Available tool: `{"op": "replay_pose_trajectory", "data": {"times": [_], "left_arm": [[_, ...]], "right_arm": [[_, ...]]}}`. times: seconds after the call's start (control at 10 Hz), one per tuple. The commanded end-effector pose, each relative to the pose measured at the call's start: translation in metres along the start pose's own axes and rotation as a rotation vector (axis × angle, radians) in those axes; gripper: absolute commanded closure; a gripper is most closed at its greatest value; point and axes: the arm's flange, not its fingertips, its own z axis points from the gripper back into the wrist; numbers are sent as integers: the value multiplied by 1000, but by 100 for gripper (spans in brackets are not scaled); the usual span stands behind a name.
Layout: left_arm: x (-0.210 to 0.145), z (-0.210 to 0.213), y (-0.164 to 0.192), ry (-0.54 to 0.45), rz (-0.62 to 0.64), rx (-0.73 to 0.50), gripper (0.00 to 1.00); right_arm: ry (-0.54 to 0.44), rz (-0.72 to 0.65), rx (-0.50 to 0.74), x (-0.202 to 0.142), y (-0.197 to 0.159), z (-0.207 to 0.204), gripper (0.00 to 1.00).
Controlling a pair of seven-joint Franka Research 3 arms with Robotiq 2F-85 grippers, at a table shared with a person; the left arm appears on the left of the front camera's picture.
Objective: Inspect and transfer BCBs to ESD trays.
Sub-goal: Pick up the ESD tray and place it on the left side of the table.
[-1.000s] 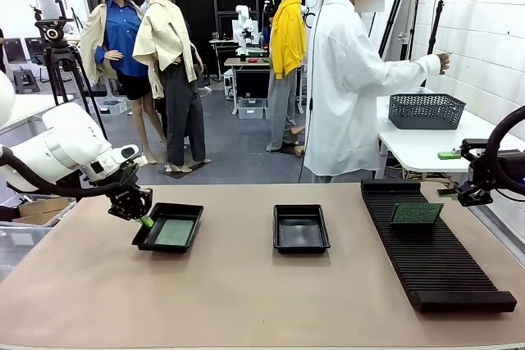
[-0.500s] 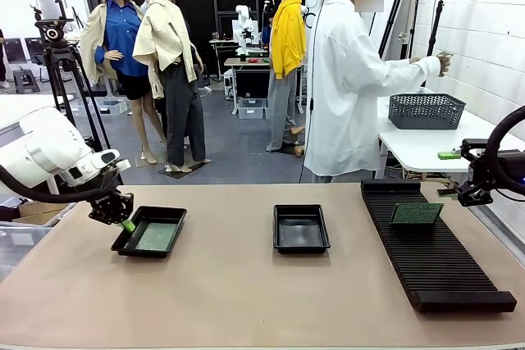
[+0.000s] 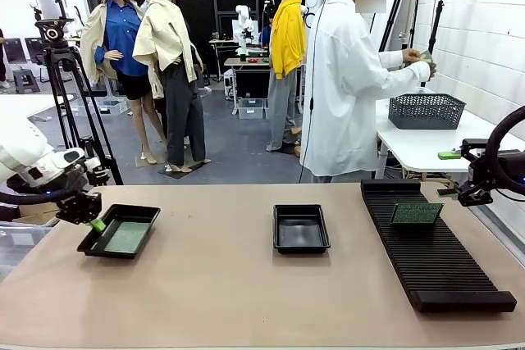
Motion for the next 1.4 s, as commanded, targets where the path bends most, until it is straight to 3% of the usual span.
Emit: {"op": "replay_pose_trajectory", "data": {"times": [0.0, 0.6, 1.3], "left_arm": [[-1, 15, 17, 15, 3, -19, 100], [-3, 47, 76, -8, 95, 19, 100], [-20, 67, 133, -47, 84, 27, 100]], "right_arm": [[-1, 1, 0, -1, 1, -1, 0], [-1, 1, 0, -1, 1, -1, 0], [-1, 1, 0, -1, 1, -1, 0]]}}
